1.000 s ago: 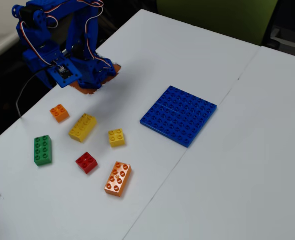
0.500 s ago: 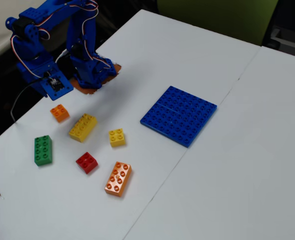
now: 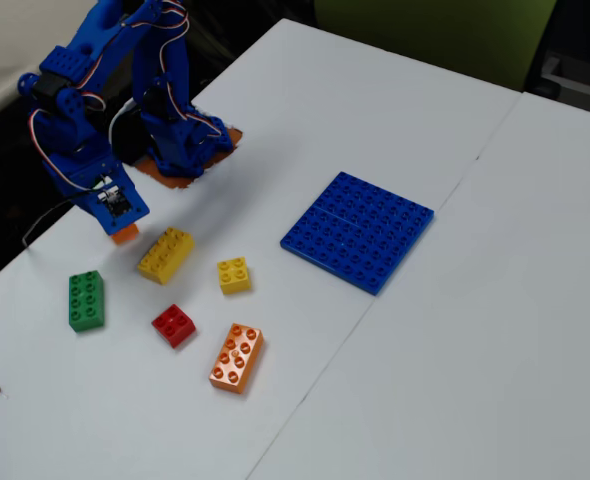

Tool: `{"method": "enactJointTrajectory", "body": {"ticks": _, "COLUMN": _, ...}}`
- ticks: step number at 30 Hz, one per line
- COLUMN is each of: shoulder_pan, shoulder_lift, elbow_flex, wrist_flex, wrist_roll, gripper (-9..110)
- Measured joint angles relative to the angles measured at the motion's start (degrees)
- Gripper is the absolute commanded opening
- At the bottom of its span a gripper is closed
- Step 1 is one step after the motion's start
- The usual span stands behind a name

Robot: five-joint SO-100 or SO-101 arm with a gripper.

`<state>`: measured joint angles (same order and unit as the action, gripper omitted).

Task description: Pick up the 2x2 orange block and go up the 8x8 blue block.

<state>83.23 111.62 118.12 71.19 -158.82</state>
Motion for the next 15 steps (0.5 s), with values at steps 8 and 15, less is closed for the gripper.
{"method": "enactJointTrajectory", "body": {"ticks": 8, "shoulder_pan": -0.2, "shoulder_lift": -0.7, "elbow_flex": 4.0, "wrist_flex": -6.3, "wrist_roll": 0.0, "gripper": 22}}
{"method": "enactJointTrajectory", "body": {"ticks": 15, "shoulder_pan": -0.3, "shoulder_lift": -1.8, "elbow_flex": 7.6, "wrist_flex": -11.6, "wrist_roll": -0.4, "gripper": 25}}
